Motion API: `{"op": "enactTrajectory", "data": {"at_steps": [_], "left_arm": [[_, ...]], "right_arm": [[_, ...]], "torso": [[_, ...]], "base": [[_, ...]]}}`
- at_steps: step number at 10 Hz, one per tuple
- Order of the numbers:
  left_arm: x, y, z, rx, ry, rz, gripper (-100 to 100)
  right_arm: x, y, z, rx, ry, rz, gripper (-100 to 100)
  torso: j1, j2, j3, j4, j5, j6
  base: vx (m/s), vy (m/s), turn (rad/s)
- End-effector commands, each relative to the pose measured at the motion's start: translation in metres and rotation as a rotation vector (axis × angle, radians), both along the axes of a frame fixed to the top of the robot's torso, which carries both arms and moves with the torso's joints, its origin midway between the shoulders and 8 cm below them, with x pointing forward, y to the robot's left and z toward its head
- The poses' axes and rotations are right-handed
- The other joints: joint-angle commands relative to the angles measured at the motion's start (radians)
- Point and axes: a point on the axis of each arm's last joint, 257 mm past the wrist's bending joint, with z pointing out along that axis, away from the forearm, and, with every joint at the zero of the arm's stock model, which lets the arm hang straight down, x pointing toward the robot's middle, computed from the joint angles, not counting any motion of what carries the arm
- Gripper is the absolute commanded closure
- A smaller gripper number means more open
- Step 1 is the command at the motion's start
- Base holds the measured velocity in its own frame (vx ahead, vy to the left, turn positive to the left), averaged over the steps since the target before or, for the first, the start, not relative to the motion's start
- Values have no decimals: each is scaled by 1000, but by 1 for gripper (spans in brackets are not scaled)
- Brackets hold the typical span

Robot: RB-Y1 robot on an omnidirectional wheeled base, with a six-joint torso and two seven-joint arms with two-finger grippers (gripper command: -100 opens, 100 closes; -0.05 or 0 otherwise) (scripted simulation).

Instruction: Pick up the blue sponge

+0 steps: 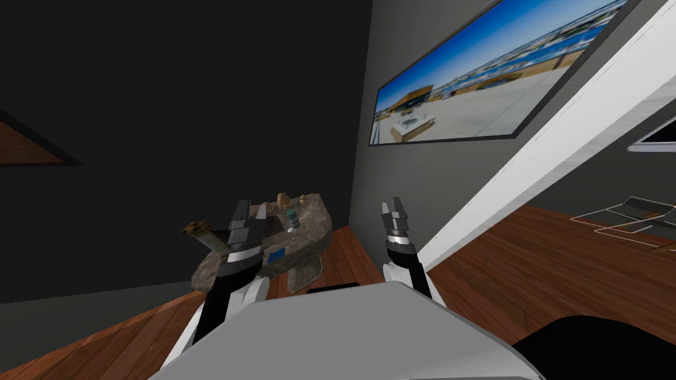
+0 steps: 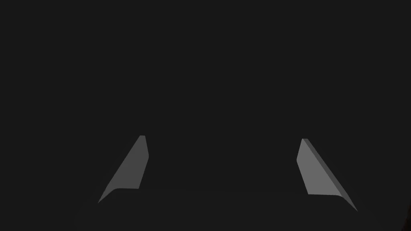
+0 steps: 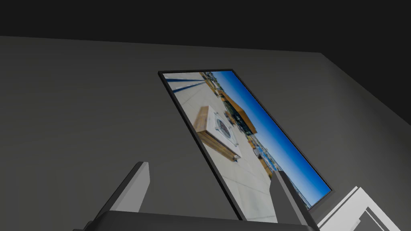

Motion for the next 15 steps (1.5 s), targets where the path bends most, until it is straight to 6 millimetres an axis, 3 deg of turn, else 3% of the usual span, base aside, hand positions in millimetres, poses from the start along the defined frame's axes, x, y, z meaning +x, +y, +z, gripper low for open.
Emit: {"op": "enactTrajectory", "data": {"at_steps": [1, 6, 11, 12, 15], "left_arm": [[5, 0, -12, 16, 35, -12, -100], [23, 8, -66, 10, 170, -24, -100], [36, 23, -136, -37, 333, -14, -100], [39, 29, -163, -57, 394, -9, -100], [41, 35, -199, -82, 473, -2, -100]], "right_arm": [[0, 0, 0, 0, 0, 0, 0], [0, 0, 0, 0, 0, 0, 0], [0, 0, 0, 0, 0, 0, 0], [0, 0, 0, 0, 0, 0, 0], [0, 0, 0, 0, 0, 0, 0]], "torso": [[0, 0, 0, 0, 0, 0], [-4, 4, 2, 0, 0, 0], [-4, 4, 2, 0, 0, 0], [-3, 4, 2, 0, 0, 0], [-3, 4, 2, 0, 0, 0]], "base": [[-29, -26, 60], [-58, -65, 76], [-82, -70, 91], [-99, -81, 119], [-77, -52, 68]]}}
